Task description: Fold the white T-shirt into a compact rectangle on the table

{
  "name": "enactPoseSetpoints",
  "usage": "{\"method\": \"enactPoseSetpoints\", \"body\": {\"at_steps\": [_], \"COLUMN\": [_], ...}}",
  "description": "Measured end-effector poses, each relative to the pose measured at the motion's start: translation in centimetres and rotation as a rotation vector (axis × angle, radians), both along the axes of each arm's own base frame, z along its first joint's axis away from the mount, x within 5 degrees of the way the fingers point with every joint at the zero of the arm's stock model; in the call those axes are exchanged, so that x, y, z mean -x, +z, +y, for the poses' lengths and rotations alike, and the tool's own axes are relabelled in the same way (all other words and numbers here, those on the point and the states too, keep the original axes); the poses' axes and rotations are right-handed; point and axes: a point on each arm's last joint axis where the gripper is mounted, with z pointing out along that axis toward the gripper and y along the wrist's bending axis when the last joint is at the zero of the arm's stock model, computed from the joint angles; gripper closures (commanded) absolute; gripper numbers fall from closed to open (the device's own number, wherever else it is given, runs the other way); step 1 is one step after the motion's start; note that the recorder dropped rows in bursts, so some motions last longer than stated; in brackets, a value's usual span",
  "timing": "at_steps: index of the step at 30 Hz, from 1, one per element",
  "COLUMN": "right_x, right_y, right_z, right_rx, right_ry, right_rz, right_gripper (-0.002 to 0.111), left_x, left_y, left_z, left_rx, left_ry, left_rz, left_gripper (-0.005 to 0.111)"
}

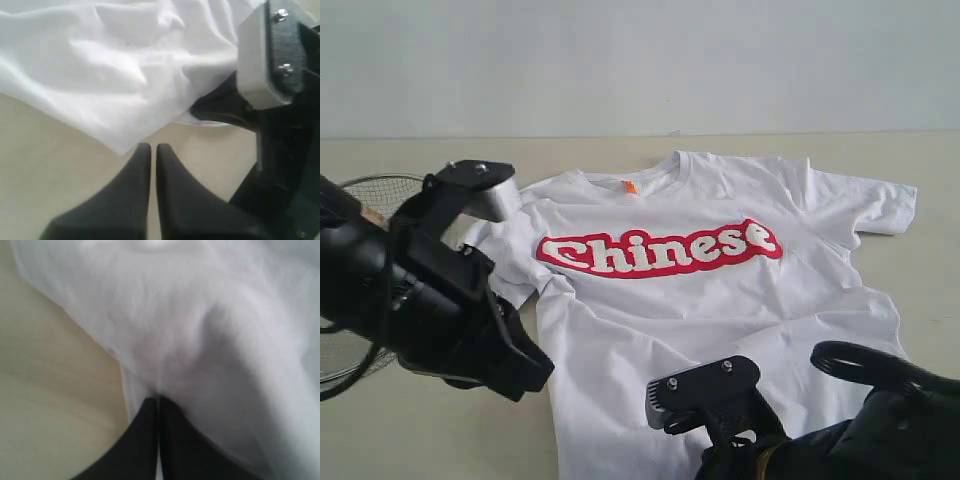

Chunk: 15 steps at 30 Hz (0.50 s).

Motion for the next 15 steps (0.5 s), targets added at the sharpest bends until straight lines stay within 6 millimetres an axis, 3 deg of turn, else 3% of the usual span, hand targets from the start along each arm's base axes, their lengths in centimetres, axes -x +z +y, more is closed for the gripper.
{"method": "enactPoseSetpoints", "body": {"at_steps": [9,15], "right_x": [0.0,0.0], "right_y": [0.0,0.0], "right_z": [0.0,0.0], "right_rx": [0.002,0.005], "right_ry": [0.001,0.002], "right_rz": [0.003,0.008], "right_gripper": [0.108,0.108], "left_x": [-3.6,-7.1], "left_y": [-6.1,-7.6], "left_z": [-1.4,-3.4], "left_rx": [-0.111,-0.121], "left_ry": [0.018,0.015], "left_rz": [0.016,-0.005], "left_gripper": [0.102,0.102]}}
